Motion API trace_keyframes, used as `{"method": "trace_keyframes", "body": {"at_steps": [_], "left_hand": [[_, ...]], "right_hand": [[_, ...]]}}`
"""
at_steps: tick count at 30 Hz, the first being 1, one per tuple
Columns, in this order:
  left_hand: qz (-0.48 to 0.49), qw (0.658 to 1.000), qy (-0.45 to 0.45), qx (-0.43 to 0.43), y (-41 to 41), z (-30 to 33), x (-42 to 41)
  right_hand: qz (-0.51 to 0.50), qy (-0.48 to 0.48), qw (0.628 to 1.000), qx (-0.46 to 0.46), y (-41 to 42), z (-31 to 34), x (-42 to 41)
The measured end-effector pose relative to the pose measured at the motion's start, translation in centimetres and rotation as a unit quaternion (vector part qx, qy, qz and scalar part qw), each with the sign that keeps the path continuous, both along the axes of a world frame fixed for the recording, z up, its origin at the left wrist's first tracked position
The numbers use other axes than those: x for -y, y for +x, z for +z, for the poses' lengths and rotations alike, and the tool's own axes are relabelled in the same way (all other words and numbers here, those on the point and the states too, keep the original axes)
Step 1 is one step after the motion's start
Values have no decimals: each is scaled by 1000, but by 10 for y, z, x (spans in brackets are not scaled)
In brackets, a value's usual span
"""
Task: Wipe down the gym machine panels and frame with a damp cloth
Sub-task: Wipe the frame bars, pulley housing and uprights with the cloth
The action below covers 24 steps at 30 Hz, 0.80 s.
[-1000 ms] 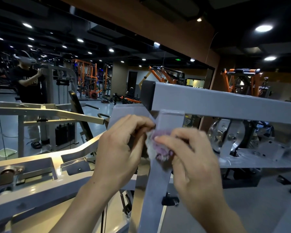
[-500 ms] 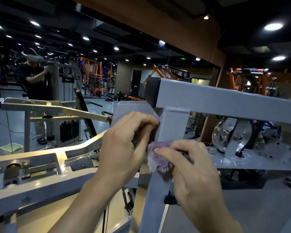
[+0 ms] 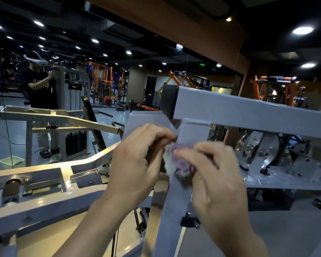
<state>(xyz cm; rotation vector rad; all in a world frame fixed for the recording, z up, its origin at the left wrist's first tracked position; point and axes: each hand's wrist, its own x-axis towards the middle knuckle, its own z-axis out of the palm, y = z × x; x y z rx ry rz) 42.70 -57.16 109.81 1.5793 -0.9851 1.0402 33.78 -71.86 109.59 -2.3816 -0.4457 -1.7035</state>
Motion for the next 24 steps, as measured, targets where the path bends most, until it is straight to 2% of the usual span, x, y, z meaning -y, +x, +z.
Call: {"method": "trace_keyframes", "body": {"at_steps": [4,9,16,21,24], "left_hand": [[15,1000,15,1,1,0,0],[-3,1000,-3,5,-1,0,0],[2,1000,4,2,0,-1,-1],[-8,1000,-4,4,-1,0,0],[-8,1000,-6,3,-1,-1,1]], "right_hand": [[-14,8,1000,21,3,19,1],[2,24,1000,3,-1,-31,-3],[-12,13,1000,5,0,17,1],[0,45,999,9,-2,-34,-8],[2,30,1000,-1,-2,-21,-7]]}}
